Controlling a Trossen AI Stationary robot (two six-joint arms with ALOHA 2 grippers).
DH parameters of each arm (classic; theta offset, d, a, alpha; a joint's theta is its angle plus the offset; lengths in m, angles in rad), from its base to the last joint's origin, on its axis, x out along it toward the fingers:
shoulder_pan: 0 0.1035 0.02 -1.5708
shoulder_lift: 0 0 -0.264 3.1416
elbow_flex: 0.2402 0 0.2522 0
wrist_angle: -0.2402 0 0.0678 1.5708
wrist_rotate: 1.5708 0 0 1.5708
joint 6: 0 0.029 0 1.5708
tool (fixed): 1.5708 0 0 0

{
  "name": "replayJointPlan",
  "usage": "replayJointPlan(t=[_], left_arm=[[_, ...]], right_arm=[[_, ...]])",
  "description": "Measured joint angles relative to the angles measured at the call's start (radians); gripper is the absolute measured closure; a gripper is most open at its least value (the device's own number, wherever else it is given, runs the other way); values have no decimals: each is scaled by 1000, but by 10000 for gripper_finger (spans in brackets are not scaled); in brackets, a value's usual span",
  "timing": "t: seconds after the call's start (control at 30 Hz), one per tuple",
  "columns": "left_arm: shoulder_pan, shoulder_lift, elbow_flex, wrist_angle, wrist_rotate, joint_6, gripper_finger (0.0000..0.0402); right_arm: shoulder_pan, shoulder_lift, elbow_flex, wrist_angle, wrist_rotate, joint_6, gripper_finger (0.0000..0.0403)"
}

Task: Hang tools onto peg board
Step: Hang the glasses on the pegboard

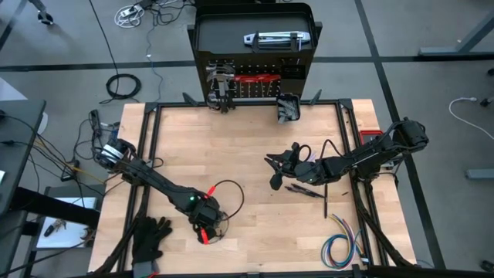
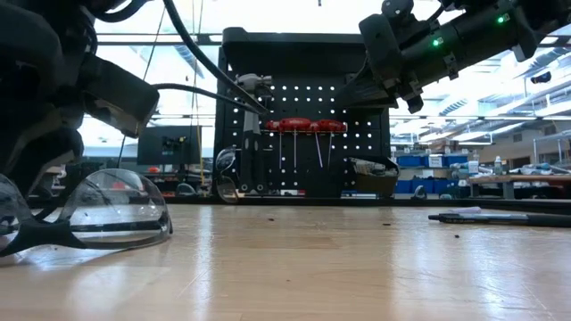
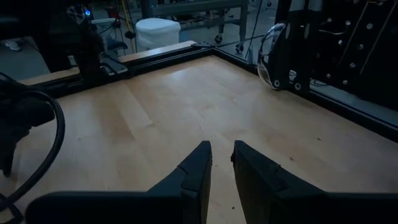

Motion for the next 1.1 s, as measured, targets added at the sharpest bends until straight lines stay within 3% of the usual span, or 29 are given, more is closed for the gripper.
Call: replayJointPlan(t=[0.5,0.7,0.9,1.1], left_arm=[[23,14,66,-111,-90,115,199],[39,50,68,-105,-109,261,264],[39,58,99,-104,-163,430,385],[36,57,182,-177,-224,519,399]], right_arm=[[0,1,0,1,0,0,325],[0,1,0,0,0,0,325],[0,1,0,0,-1,0,325],[0,1,0,-1,-1,0,325]])
